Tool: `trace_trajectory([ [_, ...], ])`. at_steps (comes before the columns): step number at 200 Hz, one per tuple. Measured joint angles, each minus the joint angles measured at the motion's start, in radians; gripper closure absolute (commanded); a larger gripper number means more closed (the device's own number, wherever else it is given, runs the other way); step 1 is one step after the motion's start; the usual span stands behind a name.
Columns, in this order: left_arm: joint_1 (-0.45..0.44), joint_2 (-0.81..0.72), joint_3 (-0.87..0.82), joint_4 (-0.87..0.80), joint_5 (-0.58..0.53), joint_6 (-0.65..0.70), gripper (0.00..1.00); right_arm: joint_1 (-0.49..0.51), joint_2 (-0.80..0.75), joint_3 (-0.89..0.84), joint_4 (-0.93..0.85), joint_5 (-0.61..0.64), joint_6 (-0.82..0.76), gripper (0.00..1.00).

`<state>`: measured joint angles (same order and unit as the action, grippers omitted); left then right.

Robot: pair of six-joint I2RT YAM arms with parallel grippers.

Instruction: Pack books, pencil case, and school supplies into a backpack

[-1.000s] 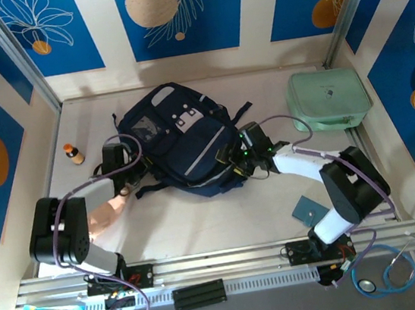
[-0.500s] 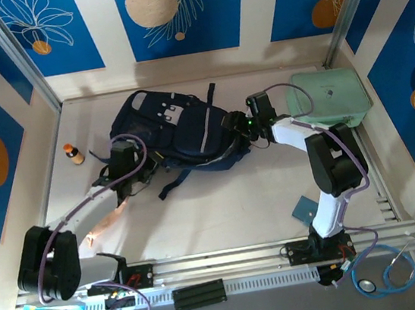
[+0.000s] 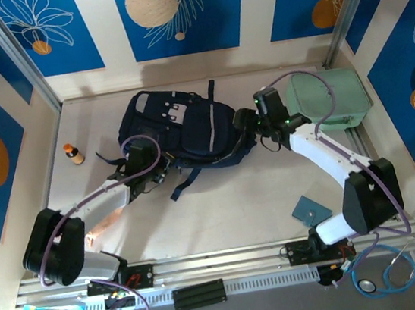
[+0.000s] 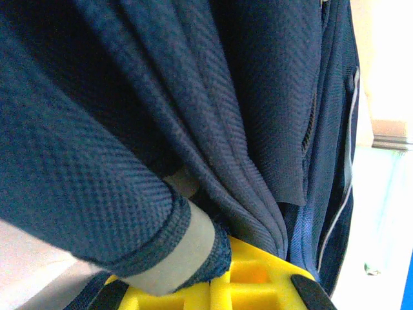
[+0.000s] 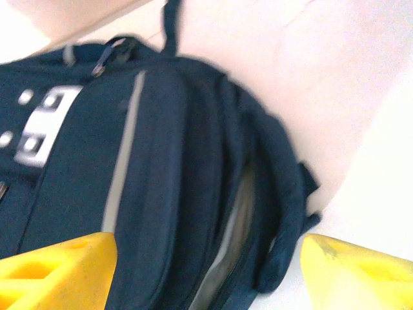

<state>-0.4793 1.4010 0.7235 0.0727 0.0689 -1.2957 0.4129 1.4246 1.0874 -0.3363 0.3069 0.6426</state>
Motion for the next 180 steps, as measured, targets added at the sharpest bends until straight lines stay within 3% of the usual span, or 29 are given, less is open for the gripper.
trace_trajectory([
  [47,-0.03,0.022,0.091,-0.066,-0.007,-0.009,1.0,0.34,-0.031,-0.124,-0.016,0.029,0.045,0.39],
  [70,-0.041,0.026,0.097,-0.069,-0.006,-0.02,1.0,0.438,-0.009,-0.142,0.022,0.022,0.058,0.48],
  [122,-0.051,0.052,0.16,-0.14,0.019,-0.051,1.0,0.464,0.149,-0.104,0.205,-0.016,0.032,0.62],
  [180,-0.052,0.063,0.234,-0.212,0.035,-0.07,1.0,0.451,0.241,-0.009,0.302,-0.029,-0.015,0.66],
])
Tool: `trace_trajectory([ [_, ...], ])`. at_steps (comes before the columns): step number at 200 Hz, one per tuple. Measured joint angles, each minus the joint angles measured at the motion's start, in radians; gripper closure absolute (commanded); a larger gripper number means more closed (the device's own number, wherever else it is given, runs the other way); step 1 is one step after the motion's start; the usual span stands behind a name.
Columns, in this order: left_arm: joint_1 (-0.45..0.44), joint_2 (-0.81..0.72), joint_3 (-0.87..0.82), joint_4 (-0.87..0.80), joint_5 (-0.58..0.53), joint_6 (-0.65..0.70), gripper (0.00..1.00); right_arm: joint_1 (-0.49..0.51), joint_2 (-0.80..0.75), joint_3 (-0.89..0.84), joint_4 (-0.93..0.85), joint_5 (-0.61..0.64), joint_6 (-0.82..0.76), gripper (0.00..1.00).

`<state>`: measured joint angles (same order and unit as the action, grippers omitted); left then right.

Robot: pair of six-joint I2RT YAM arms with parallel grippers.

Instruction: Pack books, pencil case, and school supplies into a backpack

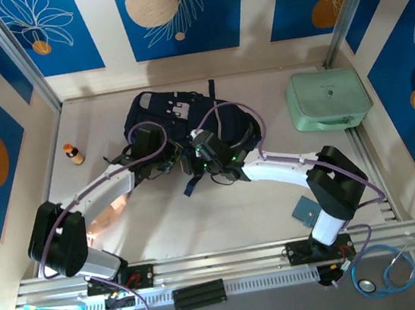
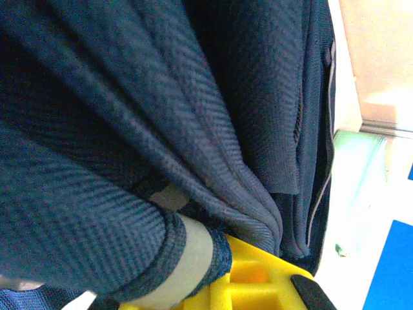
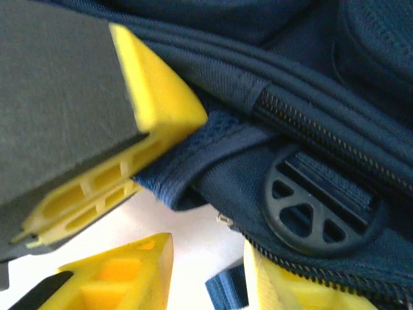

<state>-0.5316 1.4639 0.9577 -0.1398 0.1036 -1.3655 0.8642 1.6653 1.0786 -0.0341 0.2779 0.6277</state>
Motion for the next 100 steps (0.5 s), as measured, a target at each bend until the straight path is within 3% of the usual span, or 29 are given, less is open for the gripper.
trace_trajectory([
  [79,0.0,0.015,0.001,0.012,0.029,-0.024,1.0,-0.016,0.034,0.008,0.011,0.08,0.0,0.67],
  [100,0.0,0.021,0.001,0.021,0.03,-0.025,1.0,-0.016,0.049,0.021,0.008,0.111,0.003,0.71],
])
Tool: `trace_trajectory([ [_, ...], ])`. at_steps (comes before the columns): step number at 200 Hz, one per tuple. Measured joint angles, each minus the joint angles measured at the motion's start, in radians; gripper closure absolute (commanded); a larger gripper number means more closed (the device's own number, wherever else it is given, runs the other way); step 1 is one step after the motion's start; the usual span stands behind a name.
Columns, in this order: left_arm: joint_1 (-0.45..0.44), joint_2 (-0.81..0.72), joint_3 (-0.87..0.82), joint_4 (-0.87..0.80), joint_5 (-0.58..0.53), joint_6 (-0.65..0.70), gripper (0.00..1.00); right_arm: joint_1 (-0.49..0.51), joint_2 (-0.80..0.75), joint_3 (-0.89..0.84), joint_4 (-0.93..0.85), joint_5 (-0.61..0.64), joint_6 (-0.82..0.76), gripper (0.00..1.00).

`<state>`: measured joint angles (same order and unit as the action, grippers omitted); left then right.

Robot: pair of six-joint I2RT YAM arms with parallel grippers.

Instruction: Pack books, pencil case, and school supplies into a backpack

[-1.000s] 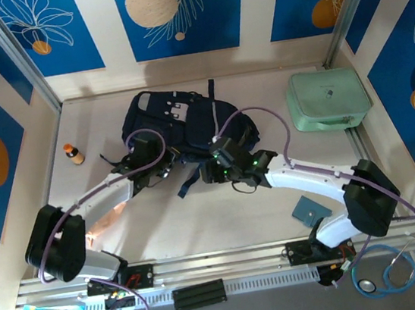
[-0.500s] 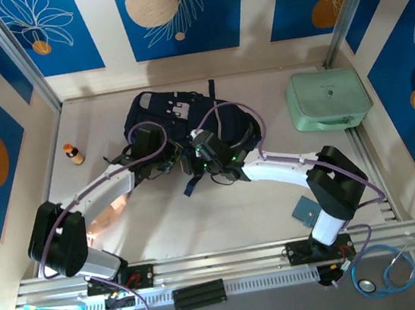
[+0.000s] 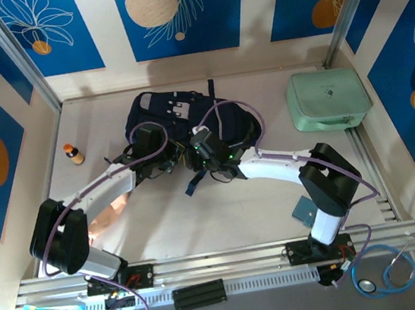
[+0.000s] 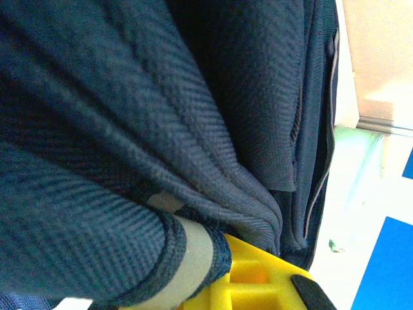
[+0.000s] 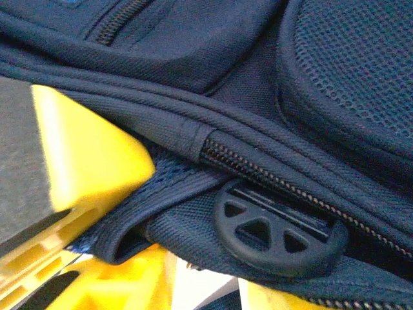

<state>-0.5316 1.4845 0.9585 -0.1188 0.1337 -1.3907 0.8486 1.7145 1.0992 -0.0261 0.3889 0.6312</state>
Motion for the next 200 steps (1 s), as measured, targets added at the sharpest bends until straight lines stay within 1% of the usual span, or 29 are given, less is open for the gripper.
trace_trajectory([
  [87,0.0,0.007,0.0,0.029,0.004,0.0,1.0,0.003,0.04,0.051,-0.037,0.055,0.006,0.87],
  [130,0.0,0.008,0.0,0.029,0.005,0.001,1.0,0.008,0.04,0.048,-0.042,0.083,0.01,0.88],
  [148,-0.002,0.008,0.0,0.028,0.013,0.004,1.0,0.009,0.015,0.01,-0.032,0.102,0.023,0.88],
  [168,-0.004,0.008,0.0,0.019,0.016,0.011,1.0,-0.002,-0.052,-0.074,-0.035,0.137,0.043,0.89],
  [200,-0.003,0.007,0.0,0.003,0.016,0.013,1.0,-0.06,-0.174,-0.203,-0.09,0.213,0.082,0.88],
])
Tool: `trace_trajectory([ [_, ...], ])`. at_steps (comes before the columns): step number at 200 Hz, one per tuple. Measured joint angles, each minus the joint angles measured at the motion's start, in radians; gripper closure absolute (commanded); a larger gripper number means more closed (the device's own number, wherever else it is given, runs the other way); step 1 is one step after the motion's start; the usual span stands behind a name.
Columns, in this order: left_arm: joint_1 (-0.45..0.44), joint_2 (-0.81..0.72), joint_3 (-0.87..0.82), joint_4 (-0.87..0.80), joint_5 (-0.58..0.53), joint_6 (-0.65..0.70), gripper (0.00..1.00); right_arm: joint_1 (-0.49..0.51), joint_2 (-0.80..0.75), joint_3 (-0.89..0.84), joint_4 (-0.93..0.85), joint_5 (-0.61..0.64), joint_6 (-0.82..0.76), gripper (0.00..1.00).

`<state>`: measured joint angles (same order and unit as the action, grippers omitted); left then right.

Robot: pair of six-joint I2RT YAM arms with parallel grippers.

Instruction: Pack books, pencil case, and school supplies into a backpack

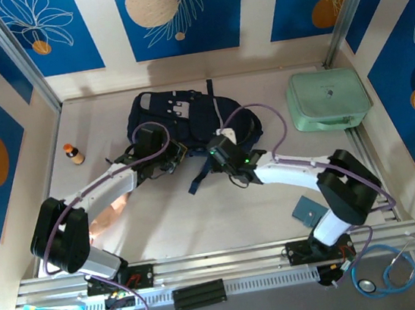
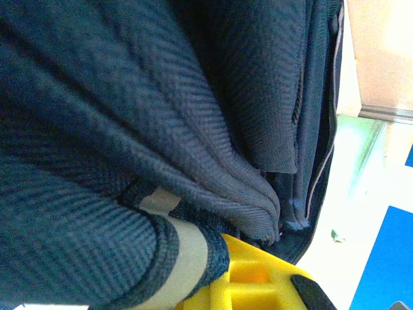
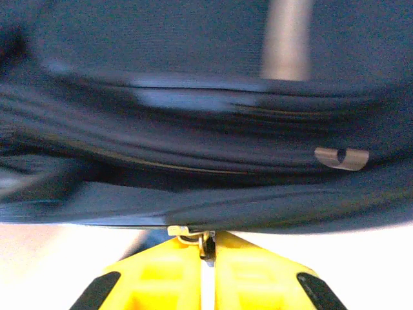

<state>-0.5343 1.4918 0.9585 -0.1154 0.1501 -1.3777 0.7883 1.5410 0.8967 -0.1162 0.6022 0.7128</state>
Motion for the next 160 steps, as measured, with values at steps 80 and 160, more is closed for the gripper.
trace_trajectory([
  [80,0.002,0.0,0.0,-0.008,0.003,0.023,1.0,-0.106,-0.015,-0.028,-0.026,-0.071,-0.073,0.8],
  [160,0.006,0.0,0.0,-0.021,0.003,0.028,1.0,-0.122,0.002,-0.023,-0.022,-0.107,-0.126,0.94],
])
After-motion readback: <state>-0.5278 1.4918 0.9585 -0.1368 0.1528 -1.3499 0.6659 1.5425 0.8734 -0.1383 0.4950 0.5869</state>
